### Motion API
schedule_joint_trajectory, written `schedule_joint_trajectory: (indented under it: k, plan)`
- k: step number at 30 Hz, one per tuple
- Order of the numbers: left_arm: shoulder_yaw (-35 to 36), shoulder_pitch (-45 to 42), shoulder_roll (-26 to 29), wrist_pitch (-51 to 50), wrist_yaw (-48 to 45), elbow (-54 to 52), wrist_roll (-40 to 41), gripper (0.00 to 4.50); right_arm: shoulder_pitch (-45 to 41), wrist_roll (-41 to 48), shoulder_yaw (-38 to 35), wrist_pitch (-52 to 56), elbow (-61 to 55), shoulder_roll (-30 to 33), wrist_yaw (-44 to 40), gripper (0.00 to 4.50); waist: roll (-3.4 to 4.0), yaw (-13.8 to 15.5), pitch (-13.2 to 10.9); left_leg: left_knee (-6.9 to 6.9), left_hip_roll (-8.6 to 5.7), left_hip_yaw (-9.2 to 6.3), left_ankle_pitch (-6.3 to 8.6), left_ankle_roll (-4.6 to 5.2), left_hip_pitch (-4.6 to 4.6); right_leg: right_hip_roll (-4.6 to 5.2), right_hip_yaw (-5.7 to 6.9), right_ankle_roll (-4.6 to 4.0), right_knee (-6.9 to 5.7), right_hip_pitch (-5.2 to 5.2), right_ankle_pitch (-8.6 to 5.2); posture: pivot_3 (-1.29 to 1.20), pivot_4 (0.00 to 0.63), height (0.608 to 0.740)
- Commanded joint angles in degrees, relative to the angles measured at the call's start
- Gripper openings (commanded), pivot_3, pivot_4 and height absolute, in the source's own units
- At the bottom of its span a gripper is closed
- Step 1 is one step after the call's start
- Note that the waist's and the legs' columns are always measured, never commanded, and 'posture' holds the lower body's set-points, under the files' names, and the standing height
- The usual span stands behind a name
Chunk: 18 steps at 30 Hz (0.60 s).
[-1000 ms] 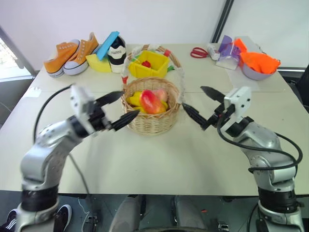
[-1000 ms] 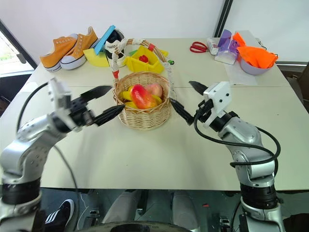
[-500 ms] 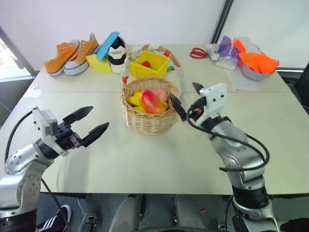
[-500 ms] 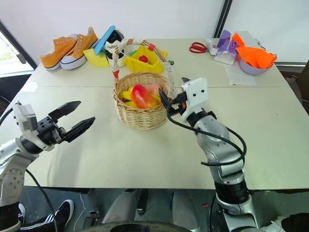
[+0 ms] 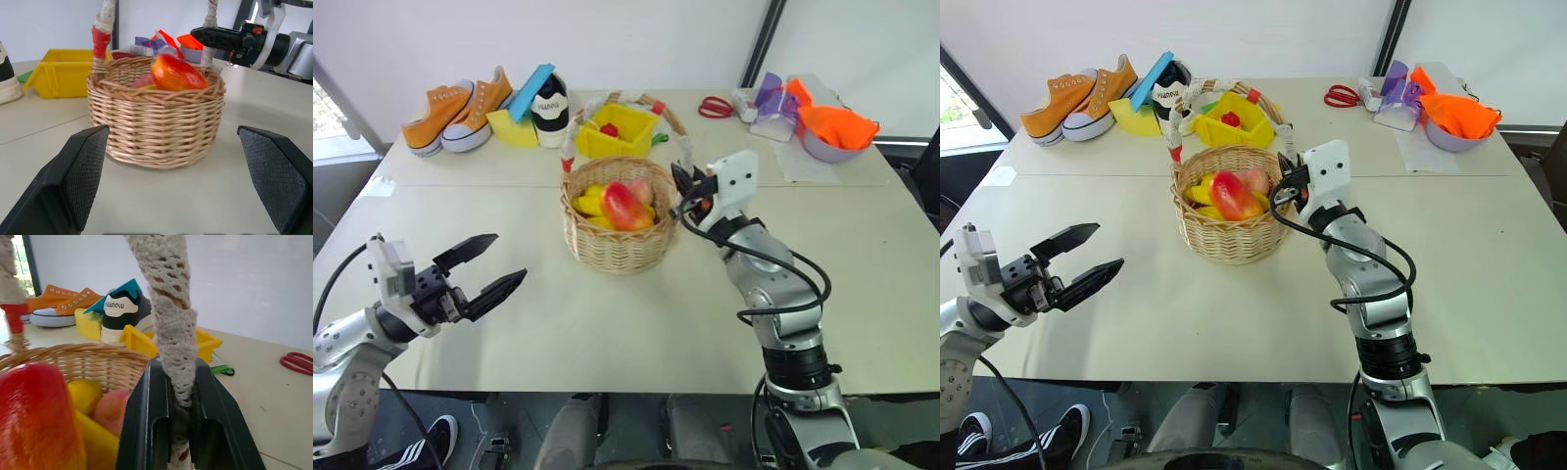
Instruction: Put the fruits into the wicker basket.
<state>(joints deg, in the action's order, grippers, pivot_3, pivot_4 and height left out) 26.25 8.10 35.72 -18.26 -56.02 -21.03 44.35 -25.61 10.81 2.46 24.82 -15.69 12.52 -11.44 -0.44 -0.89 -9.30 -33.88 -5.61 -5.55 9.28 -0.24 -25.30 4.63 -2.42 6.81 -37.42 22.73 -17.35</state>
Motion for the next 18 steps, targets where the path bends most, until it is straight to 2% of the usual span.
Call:
schedule_joint_trajectory:
  k: [1, 6, 12, 15, 18]
  plan:
    - [-0.42, -2.54, 0.34, 0.17, 0.92, -1.89, 1.2, 4.5, -2.12, -0.13, -4.9, -2.34, 0.34, 2.88, -0.61, 0.02, 0.0, 0.25, 0.0, 0.0, 0.0, 0.0, 0.0, 0.0, 0.0, 0.0, 0.0, 0.0, 0.0, 0.0, 0.0, 0.0, 0.15, 0.74]
    - [-5.97, -8.69, -1.23, -2.05, 3.58, -2.79, 1.78, 4.5, -0.65, 0.06, -12.78, -3.78, 3.09, 8.9, -0.6, 0.02, 0.0, 0.42, 0.0, -0.02, -0.03, 0.01, -0.01, 0.02, -0.02, 0.04, 0.01, 0.09, 0.07, -0.06, 0.05, 0.0, 0.15, 0.74]
    - [-15.57, -18.1, -5.4, -1.49, 5.38, 0.93, -2.6, 4.5, 6.59, 0.65, -24.74, -9.59, 7.87, 19.64, -4.88, 0.02, 0.05, 1.15, 0.0, -0.01, -0.02, 0.16, -0.06, 0.15, -0.01, 0.03, -0.04, 0.14, 0.06, -0.27, 0.07, 0.0, 0.15, 0.74]
    - [-18.72, -21.11, -7.03, -0.67, 4.5, 3.04, -4.27, 4.5, 9.71, 1.47, -29.91, -11.2, 9.87, 23.3, -5.99, 0.02, 0.08, 1.07, 0.02, -0.01, 0.01, 0.29, -0.08, 0.18, 0.01, 0.0, -0.1, 0.15, 0.0, -0.26, 0.07, 0.0, 0.15, 0.74]
    - [-21.44, -24.18, -8.35, -0.5, 2.25, 6.05, -5.06, 4.5, 14.37, 2.48, -38.21, -12.97, 12.06, 25.76, -5.21, 0.02, 0.1, 1.51, 0.02, -0.06, 0.03, 0.38, -0.07, 0.23, 0.03, -0.01, -0.12, 0.15, 0.0, -0.31, 0.07, 0.0, 0.15, 0.74]
